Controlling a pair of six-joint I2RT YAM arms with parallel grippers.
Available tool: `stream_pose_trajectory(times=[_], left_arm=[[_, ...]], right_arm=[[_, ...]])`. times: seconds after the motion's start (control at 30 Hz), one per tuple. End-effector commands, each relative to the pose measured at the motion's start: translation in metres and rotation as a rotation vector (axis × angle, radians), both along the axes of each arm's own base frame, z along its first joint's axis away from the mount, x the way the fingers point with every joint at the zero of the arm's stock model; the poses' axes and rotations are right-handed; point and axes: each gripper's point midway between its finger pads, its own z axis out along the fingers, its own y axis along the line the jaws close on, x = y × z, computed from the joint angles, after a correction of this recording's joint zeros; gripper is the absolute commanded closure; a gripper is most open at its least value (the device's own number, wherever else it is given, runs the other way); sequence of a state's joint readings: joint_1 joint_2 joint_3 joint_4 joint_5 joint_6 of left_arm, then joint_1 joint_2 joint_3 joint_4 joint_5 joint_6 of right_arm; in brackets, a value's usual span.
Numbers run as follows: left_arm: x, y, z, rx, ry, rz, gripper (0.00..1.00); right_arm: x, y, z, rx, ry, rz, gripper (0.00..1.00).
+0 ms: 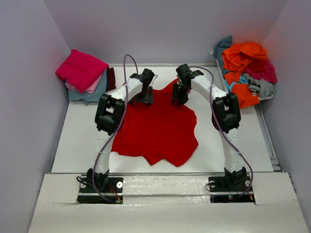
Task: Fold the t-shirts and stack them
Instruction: Flatten the tshirt out
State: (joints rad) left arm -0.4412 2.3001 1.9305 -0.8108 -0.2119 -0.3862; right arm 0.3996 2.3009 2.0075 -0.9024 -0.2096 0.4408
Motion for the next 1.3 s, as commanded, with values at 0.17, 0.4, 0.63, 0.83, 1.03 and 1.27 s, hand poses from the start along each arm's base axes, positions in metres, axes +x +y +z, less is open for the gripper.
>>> stream_pose_trajectory(times=[0.17,0.4,0.63,0.83,1.03,1.27], left_arm=[[-0.012,0.007,0.013,-0.036,0.017,-0.011,0.05],[-0.017,0.011,0.011,-0.022,0.030,-0.018,0.05],[-0.022,0.016,0.007,-0.024,0.040,-0.012,0.05],[-0.027,0.017,0.002,-0.026,0.053,-0.017,0.05],[-0.028,0.017,0.001,-0.029,0.056,-0.021,0.05],[-0.025,0.020,0.002,-0.033,0.053,-0.014,0.05]], right_arm=[[-0.012,-0.015,-0.022,-0.091,0.108,-0.040,0.50],[-0.013,-0.040,-0.032,-0.179,0.141,-0.131,0.47],[-0.001,-0.089,-0.017,-0.219,0.106,-0.243,0.46],[0.003,-0.128,-0.003,-0.243,0.074,-0.335,0.44],[0.008,-0.158,0.005,-0.255,0.057,-0.387,0.44],[0.021,-0.153,0.025,-0.224,0.018,-0.366,0.44]])
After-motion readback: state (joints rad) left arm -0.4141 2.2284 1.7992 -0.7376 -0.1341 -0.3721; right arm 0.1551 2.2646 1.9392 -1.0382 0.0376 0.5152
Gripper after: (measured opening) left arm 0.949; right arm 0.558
